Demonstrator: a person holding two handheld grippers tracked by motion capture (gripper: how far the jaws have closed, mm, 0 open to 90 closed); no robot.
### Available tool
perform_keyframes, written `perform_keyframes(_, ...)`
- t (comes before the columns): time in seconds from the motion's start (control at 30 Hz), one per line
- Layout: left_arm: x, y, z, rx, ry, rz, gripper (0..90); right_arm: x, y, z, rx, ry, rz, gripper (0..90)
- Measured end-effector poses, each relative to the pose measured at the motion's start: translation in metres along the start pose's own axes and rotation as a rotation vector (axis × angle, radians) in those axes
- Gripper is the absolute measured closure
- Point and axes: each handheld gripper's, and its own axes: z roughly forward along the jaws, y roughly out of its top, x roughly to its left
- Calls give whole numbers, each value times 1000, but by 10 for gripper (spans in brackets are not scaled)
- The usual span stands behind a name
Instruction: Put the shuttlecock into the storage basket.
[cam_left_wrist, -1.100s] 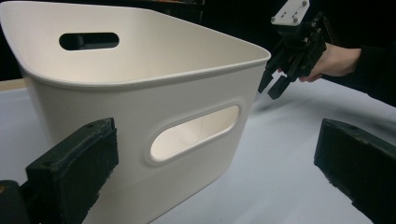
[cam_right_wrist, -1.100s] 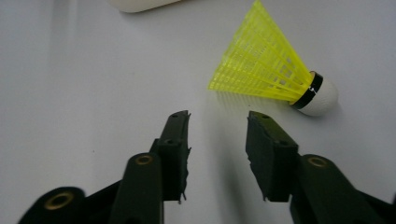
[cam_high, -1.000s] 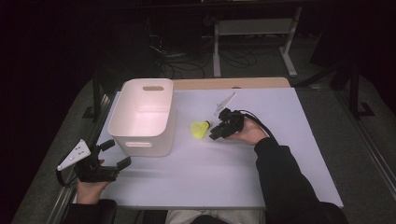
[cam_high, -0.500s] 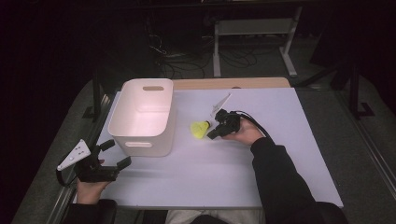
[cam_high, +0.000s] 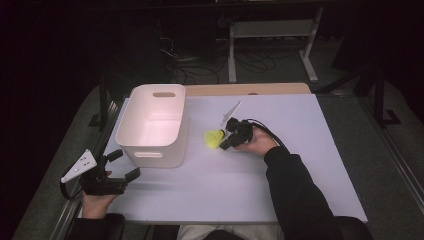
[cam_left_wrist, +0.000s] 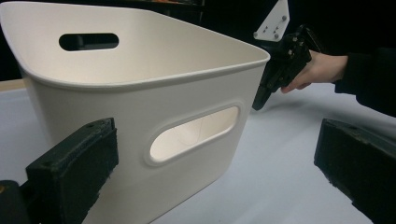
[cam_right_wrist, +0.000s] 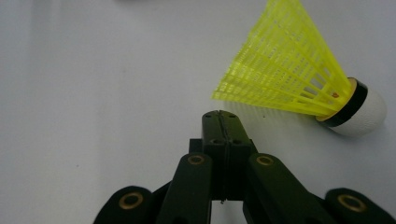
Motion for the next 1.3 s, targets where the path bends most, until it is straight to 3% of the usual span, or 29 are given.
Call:
perform_keyframes(0.83,0,0,0,-1,0,-1,0,-11,5,7,-26,-41,26,890)
perform_keyframes(1.3,0,0,0,0,1,-3,0,-14,20,18,-17,-53,29,889)
